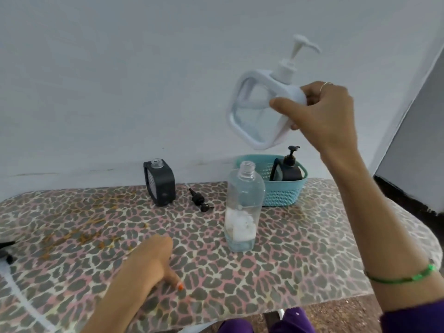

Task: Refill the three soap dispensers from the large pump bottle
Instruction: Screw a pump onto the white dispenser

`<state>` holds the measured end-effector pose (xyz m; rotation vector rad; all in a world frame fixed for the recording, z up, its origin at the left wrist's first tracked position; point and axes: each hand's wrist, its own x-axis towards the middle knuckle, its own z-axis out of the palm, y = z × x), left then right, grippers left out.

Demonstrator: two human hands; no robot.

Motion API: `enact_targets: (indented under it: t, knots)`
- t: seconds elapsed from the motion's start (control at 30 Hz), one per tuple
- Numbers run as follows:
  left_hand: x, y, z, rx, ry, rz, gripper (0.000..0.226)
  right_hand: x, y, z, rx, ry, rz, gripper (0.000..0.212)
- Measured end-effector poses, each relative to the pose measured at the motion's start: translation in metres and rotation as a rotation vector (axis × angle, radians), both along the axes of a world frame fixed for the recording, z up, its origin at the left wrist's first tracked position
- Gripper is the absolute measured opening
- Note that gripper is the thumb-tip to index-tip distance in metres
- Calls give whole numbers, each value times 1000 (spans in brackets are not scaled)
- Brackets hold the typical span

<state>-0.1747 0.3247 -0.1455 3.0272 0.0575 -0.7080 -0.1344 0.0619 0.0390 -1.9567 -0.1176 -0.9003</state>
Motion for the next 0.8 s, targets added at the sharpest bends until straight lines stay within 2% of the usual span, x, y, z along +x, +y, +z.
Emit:
enact_targets:
  t: [0.1,0.23,0.37,0.5,0.7,0.8]
  knots:
    - [7,-3,0,41,17,-34,62,37,-14,-20,-119,56,-178,46]
    - [11,-3,2,79,22,-62,64,78,-14,-70,-244,215,-216,45]
    - [12,0,3,50,52,-44,64,106,-5,-116,-384,323,-247,55]
    - [8,4,3,47,7,-77,64,121,2,-140,-536,406,-336,72]
    - [7,1,3,52,-15,-99,63,134,6,-139,-635,603,-398,52]
    - [8,-1,6,57,2,-102,60,135,5,-135,-669,641,-396,49]
